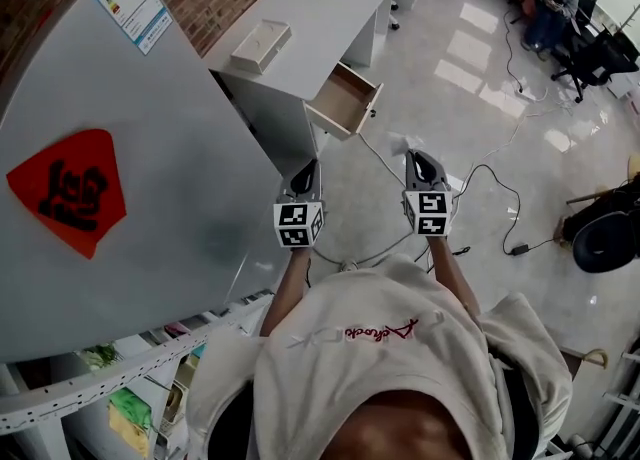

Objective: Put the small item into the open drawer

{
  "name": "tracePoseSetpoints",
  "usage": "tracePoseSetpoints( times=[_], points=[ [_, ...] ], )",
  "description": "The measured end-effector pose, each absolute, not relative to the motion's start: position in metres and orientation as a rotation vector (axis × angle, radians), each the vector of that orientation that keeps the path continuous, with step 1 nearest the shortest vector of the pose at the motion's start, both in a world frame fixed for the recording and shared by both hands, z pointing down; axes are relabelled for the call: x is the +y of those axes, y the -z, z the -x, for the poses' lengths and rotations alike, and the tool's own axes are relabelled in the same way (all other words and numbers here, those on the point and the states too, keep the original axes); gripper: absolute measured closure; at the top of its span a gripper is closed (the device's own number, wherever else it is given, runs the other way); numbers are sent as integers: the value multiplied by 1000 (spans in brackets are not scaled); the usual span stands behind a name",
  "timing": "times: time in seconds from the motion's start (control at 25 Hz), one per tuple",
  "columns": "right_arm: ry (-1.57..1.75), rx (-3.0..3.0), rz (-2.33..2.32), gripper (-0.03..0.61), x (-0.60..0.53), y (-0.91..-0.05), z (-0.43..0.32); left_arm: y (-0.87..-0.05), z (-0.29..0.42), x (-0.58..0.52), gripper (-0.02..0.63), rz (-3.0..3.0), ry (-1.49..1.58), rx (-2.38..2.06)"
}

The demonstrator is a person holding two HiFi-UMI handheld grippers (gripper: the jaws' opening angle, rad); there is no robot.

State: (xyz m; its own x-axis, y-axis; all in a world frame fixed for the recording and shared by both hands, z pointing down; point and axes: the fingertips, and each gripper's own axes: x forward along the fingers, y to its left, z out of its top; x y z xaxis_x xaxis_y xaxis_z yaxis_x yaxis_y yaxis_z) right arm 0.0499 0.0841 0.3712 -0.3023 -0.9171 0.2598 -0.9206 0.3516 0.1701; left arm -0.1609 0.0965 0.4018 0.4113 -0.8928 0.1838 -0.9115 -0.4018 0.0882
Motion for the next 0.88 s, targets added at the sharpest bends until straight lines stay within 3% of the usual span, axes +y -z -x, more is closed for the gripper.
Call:
tracePoseSetpoints(
  times=[0.88],
  points=[
    [-103,-2311,-1603,565,-27,-407,-54,-420,163,-14,604,-2456,-236,-1627]
  ],
)
